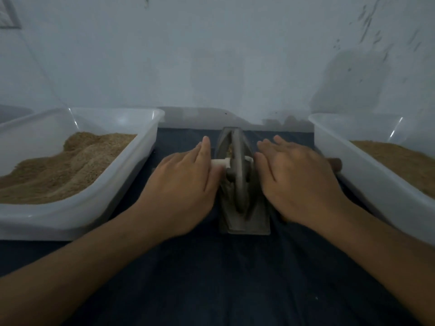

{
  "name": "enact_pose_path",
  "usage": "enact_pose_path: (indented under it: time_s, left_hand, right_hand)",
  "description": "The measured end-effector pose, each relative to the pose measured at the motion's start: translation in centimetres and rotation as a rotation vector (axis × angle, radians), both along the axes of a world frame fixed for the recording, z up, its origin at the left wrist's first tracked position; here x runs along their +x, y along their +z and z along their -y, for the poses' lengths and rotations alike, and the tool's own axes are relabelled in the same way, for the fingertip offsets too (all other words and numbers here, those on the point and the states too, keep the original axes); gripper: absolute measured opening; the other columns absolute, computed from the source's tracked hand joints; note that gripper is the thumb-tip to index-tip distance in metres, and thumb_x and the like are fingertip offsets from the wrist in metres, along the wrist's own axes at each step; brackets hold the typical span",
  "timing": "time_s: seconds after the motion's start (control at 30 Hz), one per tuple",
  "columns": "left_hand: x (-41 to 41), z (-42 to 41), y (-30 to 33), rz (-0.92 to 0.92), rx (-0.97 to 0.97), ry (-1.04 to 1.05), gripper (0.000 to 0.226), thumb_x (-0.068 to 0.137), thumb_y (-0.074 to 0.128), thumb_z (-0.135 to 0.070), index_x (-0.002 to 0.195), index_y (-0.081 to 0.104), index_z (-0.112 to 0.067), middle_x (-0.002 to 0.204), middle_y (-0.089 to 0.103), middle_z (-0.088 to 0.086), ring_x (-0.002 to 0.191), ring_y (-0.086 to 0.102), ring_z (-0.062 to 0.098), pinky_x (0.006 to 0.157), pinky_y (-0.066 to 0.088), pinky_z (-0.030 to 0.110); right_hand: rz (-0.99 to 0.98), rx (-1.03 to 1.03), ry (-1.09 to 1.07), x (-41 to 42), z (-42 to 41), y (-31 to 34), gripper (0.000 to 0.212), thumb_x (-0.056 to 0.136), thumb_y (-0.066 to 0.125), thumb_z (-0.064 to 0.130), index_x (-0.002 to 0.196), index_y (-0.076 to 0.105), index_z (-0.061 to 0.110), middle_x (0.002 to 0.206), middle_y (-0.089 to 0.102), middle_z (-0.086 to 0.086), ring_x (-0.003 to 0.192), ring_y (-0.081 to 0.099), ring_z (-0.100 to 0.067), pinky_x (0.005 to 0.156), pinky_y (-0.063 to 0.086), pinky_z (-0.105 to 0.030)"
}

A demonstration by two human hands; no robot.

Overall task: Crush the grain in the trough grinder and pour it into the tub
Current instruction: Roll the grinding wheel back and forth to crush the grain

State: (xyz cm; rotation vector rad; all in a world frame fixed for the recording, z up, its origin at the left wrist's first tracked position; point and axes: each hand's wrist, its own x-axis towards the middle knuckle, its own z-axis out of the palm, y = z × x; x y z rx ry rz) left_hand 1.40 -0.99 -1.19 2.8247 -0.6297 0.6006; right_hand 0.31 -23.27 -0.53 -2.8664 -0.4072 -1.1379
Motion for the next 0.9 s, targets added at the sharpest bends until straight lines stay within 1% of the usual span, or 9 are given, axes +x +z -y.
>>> enact_pose_path:
  time_s: [0.2, 0.3, 0.37, 0.43, 0.53, 0.6, 0.7, 0.77, 0.9]
  left_hand:
    - [8.6, 3.2, 0.8, -0.004, 0.027, 0.188, 0.062, 0.108, 0.021, -0.047, 0.155, 0.036, -0.008, 0.145, 0.058, 0.014, 0.117, 0.062, 0.037, 0.096, 0.047, 0.048]
    - [13.8, 4.4, 3.0, -0.136, 0.060, 0.262, 0.061, 0.107, 0.022, -0.046, 0.154, 0.037, -0.011, 0.157, 0.047, 0.014, 0.123, 0.058, 0.038, 0.097, 0.043, 0.051]
    - [15.0, 4.5, 3.5, -0.178, 0.054, 0.281, 0.051, 0.106, 0.024, -0.044, 0.140, 0.048, -0.015, 0.144, 0.056, 0.017, 0.120, 0.058, 0.038, 0.089, 0.040, 0.049]
    - [13.6, 4.0, 2.5, -0.149, 0.098, 0.232, 0.040, 0.108, 0.023, -0.040, 0.121, 0.051, -0.016, 0.131, 0.060, 0.017, 0.111, 0.060, 0.039, 0.083, 0.041, 0.047]
    - [9.3, 2.2, 0.2, -0.064, 0.014, 0.143, 0.049, 0.111, 0.017, -0.039, 0.142, 0.046, -0.013, 0.132, 0.063, 0.015, 0.104, 0.064, 0.038, 0.085, 0.050, 0.046]
    - [5.6, 1.1, -0.3, 0.003, -0.048, 0.062, 0.060, 0.111, 0.015, -0.041, 0.158, 0.033, -0.008, 0.138, 0.063, 0.012, 0.109, 0.065, 0.032, 0.092, 0.049, 0.044]
    - [0.9, 0.7, -0.5, 0.117, 0.002, -0.003, 0.070, 0.107, 0.013, -0.048, 0.162, 0.027, -0.007, 0.152, 0.053, 0.009, 0.129, 0.057, 0.027, 0.112, 0.042, 0.045]
    - [0.7, 0.8, -0.6, 0.115, -0.008, 0.012, 0.071, 0.106, 0.012, -0.051, 0.161, 0.028, -0.009, 0.156, 0.049, 0.008, 0.138, 0.051, 0.024, 0.118, 0.036, 0.044]
    - [5.6, 1.8, -0.2, 0.028, -0.058, 0.039, 0.061, 0.110, 0.015, -0.046, 0.157, 0.039, -0.017, 0.150, 0.057, 0.006, 0.128, 0.059, 0.028, 0.105, 0.043, 0.043]
  right_hand:
    - [-0.295, -0.015, -0.144, 9.3, -0.2, 1.3, 0.045, 0.107, 0.025, 0.033, 0.074, 0.051, 0.018, 0.075, 0.057, 0.000, 0.078, 0.059, -0.028, 0.063, 0.038, -0.037]
    - [-0.393, -0.062, -0.231, 14.2, -0.3, 2.4, 0.028, 0.105, 0.029, 0.026, 0.086, 0.049, 0.019, 0.102, 0.063, -0.009, 0.081, 0.056, -0.027, 0.067, 0.038, -0.038]
    - [-0.409, -0.062, -0.250, 15.2, -0.7, 2.8, 0.024, 0.104, 0.031, 0.022, 0.090, 0.052, 0.021, 0.110, 0.063, -0.011, 0.095, 0.061, -0.033, 0.074, 0.040, -0.040]
    - [-0.377, -0.101, -0.245, 14.1, -1.0, 2.7, 0.034, 0.105, 0.029, 0.026, 0.085, 0.055, 0.018, 0.103, 0.066, -0.010, 0.091, 0.061, -0.031, 0.072, 0.038, -0.037]
    - [-0.214, -0.101, -0.174, 9.2, -1.3, 1.6, 0.047, 0.105, 0.021, 0.031, 0.075, 0.054, 0.017, 0.081, 0.063, -0.007, 0.076, 0.057, -0.028, 0.064, 0.033, -0.034]
    - [-0.150, -0.048, -0.089, 5.2, -0.9, 0.7, 0.050, 0.105, 0.017, 0.034, 0.086, 0.059, 0.015, 0.086, 0.063, -0.006, 0.079, 0.053, -0.024, 0.069, 0.032, -0.035]
    - [-0.189, 0.017, -0.034, 0.8, 0.0, 0.3, 0.055, 0.109, 0.021, 0.036, 0.130, 0.062, 0.007, 0.127, 0.067, -0.010, 0.119, 0.058, -0.025, 0.105, 0.040, -0.036]
    - [-0.182, 0.005, -0.065, 0.4, 0.0, 0.3, 0.060, 0.107, 0.020, 0.039, 0.139, 0.058, 0.006, 0.136, 0.065, -0.009, 0.129, 0.057, -0.026, 0.113, 0.038, -0.039]
    - [-0.250, 0.001, -0.108, 5.2, -0.6, 0.8, 0.052, 0.105, 0.015, 0.039, 0.084, 0.059, 0.020, 0.086, 0.065, -0.003, 0.088, 0.063, -0.028, 0.071, 0.039, -0.038]
